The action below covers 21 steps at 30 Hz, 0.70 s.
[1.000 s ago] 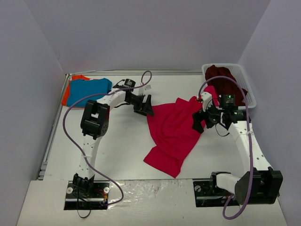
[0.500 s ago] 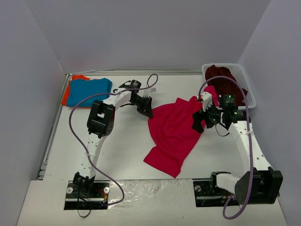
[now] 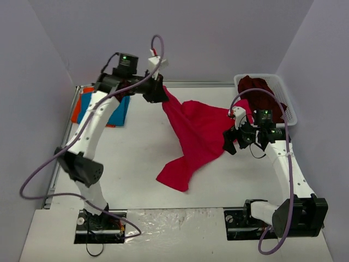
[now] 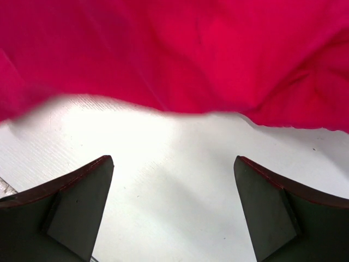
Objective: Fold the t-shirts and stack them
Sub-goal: Flatten out the tshirt
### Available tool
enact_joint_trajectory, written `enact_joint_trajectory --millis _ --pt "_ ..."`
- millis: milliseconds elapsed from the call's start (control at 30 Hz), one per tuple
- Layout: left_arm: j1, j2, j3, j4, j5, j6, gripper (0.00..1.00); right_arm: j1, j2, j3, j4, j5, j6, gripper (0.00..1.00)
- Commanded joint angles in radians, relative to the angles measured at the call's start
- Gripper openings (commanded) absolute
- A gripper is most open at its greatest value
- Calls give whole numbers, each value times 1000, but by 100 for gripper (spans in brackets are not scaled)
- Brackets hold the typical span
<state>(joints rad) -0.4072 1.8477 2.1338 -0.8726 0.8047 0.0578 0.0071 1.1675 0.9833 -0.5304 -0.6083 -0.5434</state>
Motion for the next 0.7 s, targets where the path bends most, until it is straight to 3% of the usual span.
enact_joint_trajectory --millis 0,267,567,667 --pt "16 -208 20 -88 -71 42 2 -2 -15 -9 4 7 13 89" --pt "67 -468 -173 -86 -166 62 2 -2 -12 -11 9 18 20 88" --pt "148 -579 -296 -55 -205 50 2 7 18 0 13 12 20 89" --pt "179 -593 -331 -39 -214 34 2 34 107 26 21 57 71 86"
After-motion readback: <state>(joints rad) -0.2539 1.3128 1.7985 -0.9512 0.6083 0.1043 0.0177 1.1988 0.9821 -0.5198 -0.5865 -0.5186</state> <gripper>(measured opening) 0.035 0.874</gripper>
